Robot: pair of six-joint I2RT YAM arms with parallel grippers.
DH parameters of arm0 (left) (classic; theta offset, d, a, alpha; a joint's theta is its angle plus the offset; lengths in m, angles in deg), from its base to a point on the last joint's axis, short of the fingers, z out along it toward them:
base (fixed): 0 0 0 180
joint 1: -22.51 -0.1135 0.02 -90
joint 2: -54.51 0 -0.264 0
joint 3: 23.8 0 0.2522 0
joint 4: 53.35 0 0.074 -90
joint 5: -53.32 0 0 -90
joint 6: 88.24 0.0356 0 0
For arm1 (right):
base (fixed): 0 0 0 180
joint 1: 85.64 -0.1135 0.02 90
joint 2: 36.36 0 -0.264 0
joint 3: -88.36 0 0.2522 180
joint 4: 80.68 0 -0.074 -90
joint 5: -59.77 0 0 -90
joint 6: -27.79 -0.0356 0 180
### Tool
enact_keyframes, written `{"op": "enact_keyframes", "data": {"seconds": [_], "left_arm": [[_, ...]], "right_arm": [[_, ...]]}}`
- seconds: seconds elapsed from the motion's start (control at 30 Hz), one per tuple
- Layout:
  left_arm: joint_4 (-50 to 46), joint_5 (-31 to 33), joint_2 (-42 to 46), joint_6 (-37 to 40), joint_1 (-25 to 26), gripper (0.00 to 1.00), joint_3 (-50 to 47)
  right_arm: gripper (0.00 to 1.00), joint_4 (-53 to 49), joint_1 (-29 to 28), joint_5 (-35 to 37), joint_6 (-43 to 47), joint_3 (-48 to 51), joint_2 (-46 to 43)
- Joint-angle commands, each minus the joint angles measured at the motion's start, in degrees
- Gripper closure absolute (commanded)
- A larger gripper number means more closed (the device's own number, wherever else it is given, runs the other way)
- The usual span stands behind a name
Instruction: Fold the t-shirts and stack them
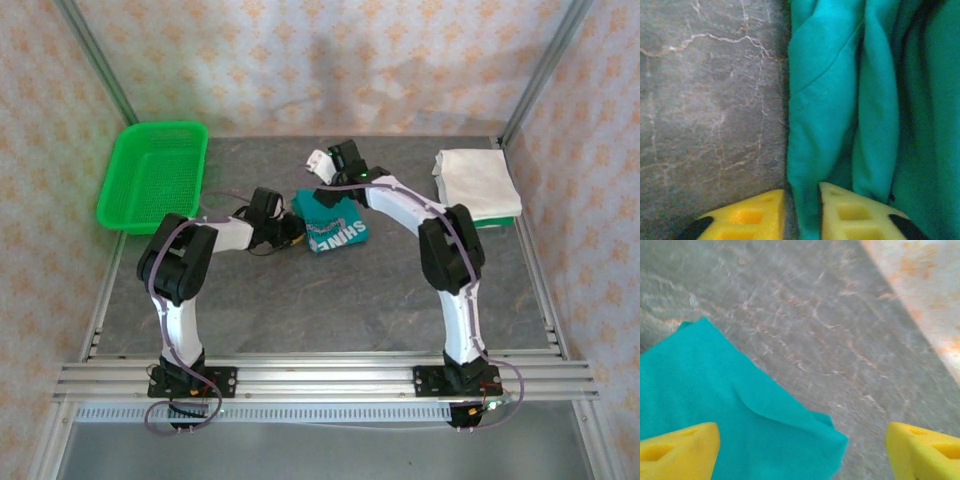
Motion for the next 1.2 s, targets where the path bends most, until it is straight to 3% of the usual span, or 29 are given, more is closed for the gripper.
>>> {"op": "enact_keyframes", "data": {"seconds": [0.0,0.13,0.23,0.47,0.57,0.67,0.77,1.03,1.17], "left_arm": [[-5.61,2.18,0.72,-1.15,-1.12,0.70,-3.83],[-4.30,2.35,5.04,-1.81,-1.66,0.61,-7.22],[-3.23,4.58,10.35,-2.20,-2.45,0.49,-11.48],[-10.59,14.44,25.39,1.40,-2.60,0.22,-16.28],[-14.07,17.61,30.35,2.87,-2.63,0.13,-16.37],[-16.42,19.09,33.54,4.01,-2.31,0.11,-15.92],[-18.15,19.60,34.89,4.82,-1.40,0.11,-14.70],[-20.27,21.34,35.03,6.01,3.03,0.08,-11.43],[-20.27,21.92,33.94,5.63,5.96,0.07,-9.46]], "right_arm": [[0.13,8.63,1.48,0.34,-11.55,5.01,-7.02],[0.14,10.57,2.18,2.35,-25.45,10.87,-10.70],[0.15,7.90,2.70,2.44,-36.40,13.40,-11.84],[0.20,-1.06,2.68,-3.74,-45.50,13.59,-7.36],[0.34,-5.58,2.68,-4.86,-48.46,12.15,-4.23],[0.51,-7.16,2.64,-7.10,-50.90,12.86,-2.81],[0.57,-6.34,1.80,-7.78,-52.09,16.46,-3.75],[0.59,-4.10,-3.09,-2.18,-53.14,32.76,-12.47],[0.60,-3.18,-4.90,-3.30,-56.23,38.51,-17.28]]}}
